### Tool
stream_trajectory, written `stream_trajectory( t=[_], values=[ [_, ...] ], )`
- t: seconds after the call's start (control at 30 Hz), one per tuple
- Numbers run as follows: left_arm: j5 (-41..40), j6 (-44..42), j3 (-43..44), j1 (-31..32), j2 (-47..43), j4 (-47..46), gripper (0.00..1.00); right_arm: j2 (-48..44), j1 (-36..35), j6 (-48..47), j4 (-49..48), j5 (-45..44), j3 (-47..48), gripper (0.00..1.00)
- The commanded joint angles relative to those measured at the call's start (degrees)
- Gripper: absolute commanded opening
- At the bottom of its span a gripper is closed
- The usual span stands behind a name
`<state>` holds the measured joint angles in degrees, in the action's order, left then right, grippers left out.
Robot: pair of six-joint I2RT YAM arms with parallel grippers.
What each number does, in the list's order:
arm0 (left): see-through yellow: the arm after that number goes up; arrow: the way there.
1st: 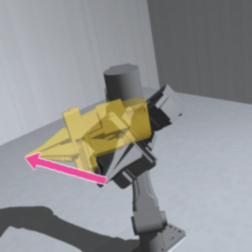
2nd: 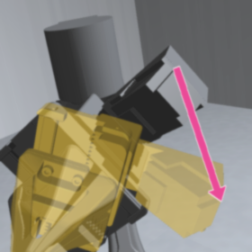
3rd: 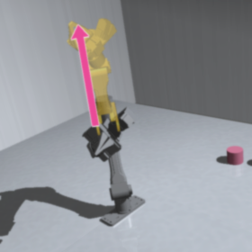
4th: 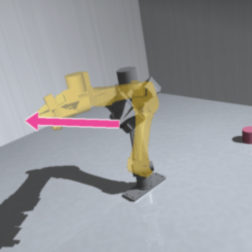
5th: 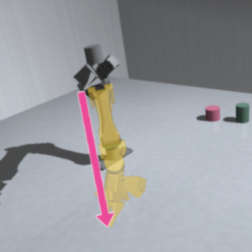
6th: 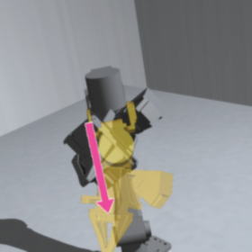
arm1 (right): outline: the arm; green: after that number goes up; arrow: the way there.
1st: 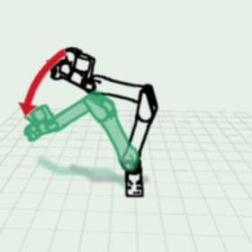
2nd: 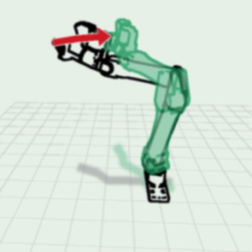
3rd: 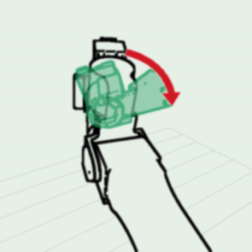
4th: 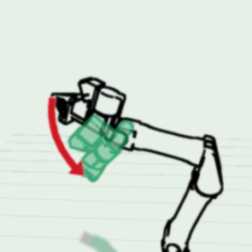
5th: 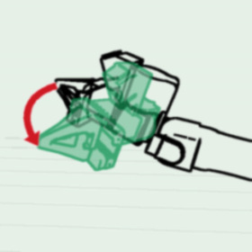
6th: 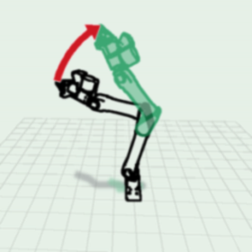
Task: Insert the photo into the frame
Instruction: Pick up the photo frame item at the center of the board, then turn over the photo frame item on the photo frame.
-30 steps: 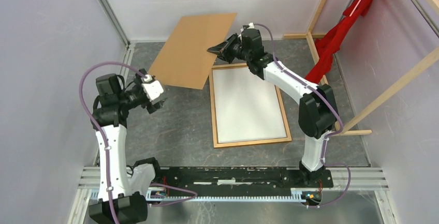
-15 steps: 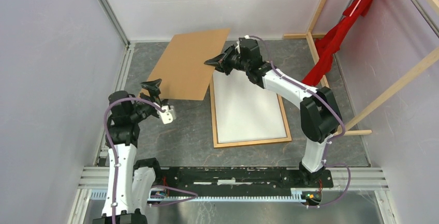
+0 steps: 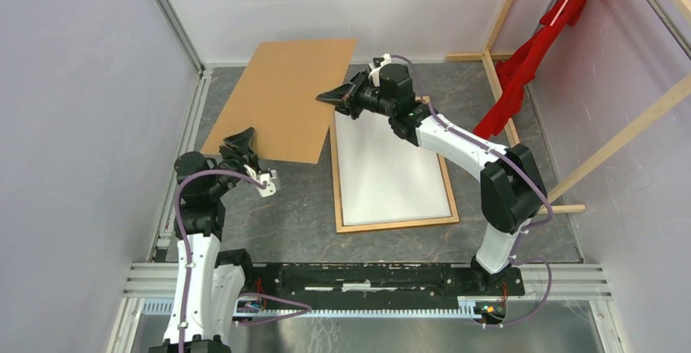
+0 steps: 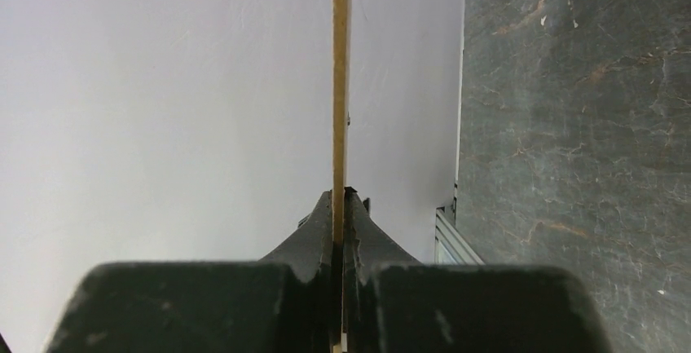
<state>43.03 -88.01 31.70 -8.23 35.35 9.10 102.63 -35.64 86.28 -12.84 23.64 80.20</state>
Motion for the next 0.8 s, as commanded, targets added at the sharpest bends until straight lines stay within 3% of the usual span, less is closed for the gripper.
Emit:
stream_trajectory(
  t=[0.0, 0.1, 0.17, 0.43, 0.5, 0.6, 0.7, 0.77],
  values=[
    [0.0, 0.8, 0.1, 0.1, 0.4, -8.9, 0.33, -4.5, -0.3, -1.6, -5.5, 4.2, 0.3, 0.05],
    [-0.1, 2.1, 0.9, 0.1, 0.9, -12.5, 0.12, -4.5, -0.4, -5.9, -5.0, 7.8, 0.1, 0.21],
    [-0.3, 3.6, 0.8, 0.1, 1.0, -15.1, 0.03, -4.2, -0.3, -9.5, -4.6, 10.0, 0.3, 0.38],
    [-2.5, 10.9, 6.2, 0.1, 1.2, -13.7, 0.02, -5.5, 4.5, -29.8, 5.4, 22.0, 2.4, 0.79],
    [-2.2, 12.2, 10.4, 0.1, 2.4, -7.7, 0.02, -7.8, 6.1, -35.2, 5.5, 25.1, 0.8, 0.87],
    [-0.6, 12.3, 18.2, 0.1, 5.3, 5.9, 0.02, -11.4, 8.3, -51.6, 18.8, 24.9, 3.6, 0.9],
    [2.1, 10.7, 24.7, 0.1, 7.9, 17.6, 0.02, -14.7, 9.0, -67.7, 30.6, 20.8, 6.6, 0.91],
    [3.6, 8.8, 28.3, 0.1, 9.5, 24.5, 0.02, -18.2, 8.6, -74.9, 30.9, 16.8, 4.7, 0.92]
  ],
)
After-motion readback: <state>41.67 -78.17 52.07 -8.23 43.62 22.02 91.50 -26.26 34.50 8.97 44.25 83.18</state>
